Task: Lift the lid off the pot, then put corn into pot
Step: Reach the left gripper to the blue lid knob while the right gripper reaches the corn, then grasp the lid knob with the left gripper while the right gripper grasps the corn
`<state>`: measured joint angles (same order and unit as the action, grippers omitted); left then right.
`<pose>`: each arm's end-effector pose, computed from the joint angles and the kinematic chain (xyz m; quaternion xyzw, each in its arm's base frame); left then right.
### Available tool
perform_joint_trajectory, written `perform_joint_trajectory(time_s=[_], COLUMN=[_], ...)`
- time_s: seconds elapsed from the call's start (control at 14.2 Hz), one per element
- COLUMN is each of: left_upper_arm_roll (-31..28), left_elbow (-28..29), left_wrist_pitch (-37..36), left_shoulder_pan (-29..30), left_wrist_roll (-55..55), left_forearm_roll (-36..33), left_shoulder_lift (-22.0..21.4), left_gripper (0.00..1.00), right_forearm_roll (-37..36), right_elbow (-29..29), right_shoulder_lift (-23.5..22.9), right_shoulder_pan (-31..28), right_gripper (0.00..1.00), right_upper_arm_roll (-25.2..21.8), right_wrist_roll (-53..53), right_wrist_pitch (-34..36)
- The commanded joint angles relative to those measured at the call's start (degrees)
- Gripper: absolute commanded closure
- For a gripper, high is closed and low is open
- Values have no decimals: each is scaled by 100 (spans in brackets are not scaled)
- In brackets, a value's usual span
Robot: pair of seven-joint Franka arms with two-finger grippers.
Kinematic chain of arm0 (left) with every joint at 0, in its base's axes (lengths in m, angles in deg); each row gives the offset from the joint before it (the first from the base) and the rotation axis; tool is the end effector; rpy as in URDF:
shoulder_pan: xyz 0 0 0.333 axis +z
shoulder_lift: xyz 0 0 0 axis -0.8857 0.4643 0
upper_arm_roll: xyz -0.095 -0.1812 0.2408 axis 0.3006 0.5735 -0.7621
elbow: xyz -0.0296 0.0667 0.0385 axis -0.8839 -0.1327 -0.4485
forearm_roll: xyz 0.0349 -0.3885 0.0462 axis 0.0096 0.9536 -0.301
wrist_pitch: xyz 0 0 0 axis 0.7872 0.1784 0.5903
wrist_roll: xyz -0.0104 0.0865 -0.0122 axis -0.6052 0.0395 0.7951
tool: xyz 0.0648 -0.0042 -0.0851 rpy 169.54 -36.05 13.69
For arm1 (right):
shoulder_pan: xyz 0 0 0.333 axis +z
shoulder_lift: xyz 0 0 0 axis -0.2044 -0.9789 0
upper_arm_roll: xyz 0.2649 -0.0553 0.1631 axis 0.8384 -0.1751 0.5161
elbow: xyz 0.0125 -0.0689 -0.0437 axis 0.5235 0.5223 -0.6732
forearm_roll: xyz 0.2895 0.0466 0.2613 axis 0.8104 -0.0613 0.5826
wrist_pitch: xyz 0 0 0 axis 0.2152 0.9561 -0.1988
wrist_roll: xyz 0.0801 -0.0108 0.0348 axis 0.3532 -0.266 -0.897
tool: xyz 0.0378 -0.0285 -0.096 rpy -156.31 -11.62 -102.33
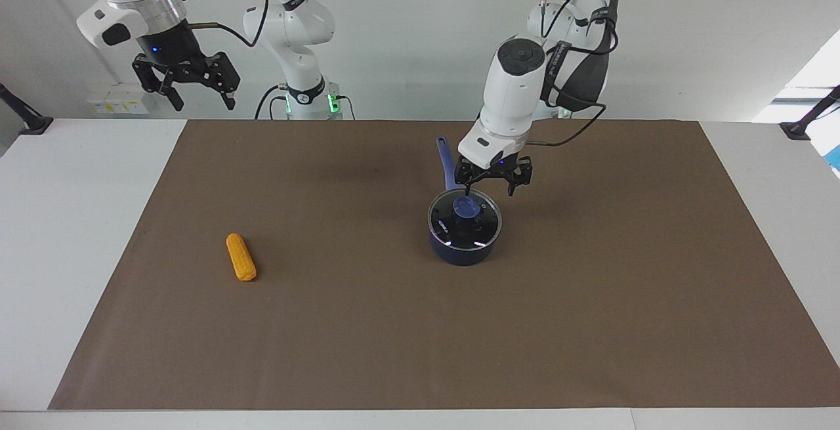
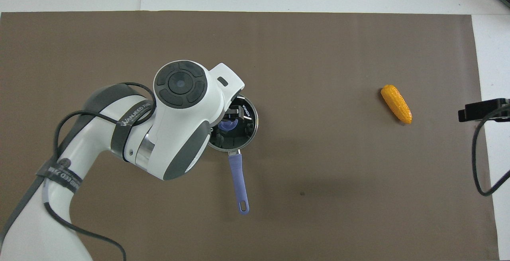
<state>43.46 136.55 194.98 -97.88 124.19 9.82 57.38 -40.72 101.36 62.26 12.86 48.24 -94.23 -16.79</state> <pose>0.5287 -0.3724 0.4214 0.9998 -0.0034 0.0180 0.0078 0.5429 -0.0230 0.6327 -0.9992 -0.0180 -0.0335 0.0089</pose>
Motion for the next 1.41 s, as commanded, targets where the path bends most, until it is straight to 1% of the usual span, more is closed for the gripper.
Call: perform_joint_trajectory(time_s=[0.0, 0.14, 0.21, 0.35, 0.49, 0.7, 0.77, 0.92, 1.2, 1.27, 1.34], left_upper_arm_roll=[-102, -102, -102, -94, -94, -94, -94, -94, -94, -94, -94], left_elbow=[43, 78, 140, 149, 149, 149, 201, 342, 360, 360, 334], left_wrist_pitch=[64, 64, 73, 81, 82, 99, 125, 248, 257, 249, 266], left_shoulder_pan=[-84, -84, -84, -93, -93, -101, -119, -119, -128, -154, -154], left_wrist_roll=[109, 109, 109, 127, 180, 189, 197, 197, 206, 311, 773], left_forearm_roll=[-69, -69, -60, -60, -51, -42, -42, -42, -33, -16, 19], left_shoulder_lift=[-24, -33, -42, -42, -42, -50, -59, -112, -121, -121, -112], left_gripper=[0, 0, 0, 6, 8, 19, 20, 20, 21, 51, 97], right_forearm_roll=[44, 44, 44, 44, 44, 27, 27, 27, 27, 27, 18], right_elbow=[330, 533, 551, 586, 726, 1077, 1139, 1158, 1158, 1158, 1158], right_shoulder_lift=[-174, -419, -708, -1245, -1571, -1748, -1809, -2002, -2432, -2538, -2591], right_shoulder_pan=[-106, -98, -28, 104, 96, -9, -79, -115, -168, -194, -229], right_gripper=[0, 0, 0, 0, 0, 0, 0, 0, 0, 0, 0], right_upper_arm_roll=[15, 15, 24, 41, 33, 24, 32, 24, 32, 24, 24], right_wrist_roll=[-636, -996, -1164, -1567, -1972, -3008, -3237, -3563, -3653, -3661, -3757], right_wrist_pitch=[-434, -927, -1172, -1683, -1981, -2483, -2571, -2782, -3186, -3344, -3415])
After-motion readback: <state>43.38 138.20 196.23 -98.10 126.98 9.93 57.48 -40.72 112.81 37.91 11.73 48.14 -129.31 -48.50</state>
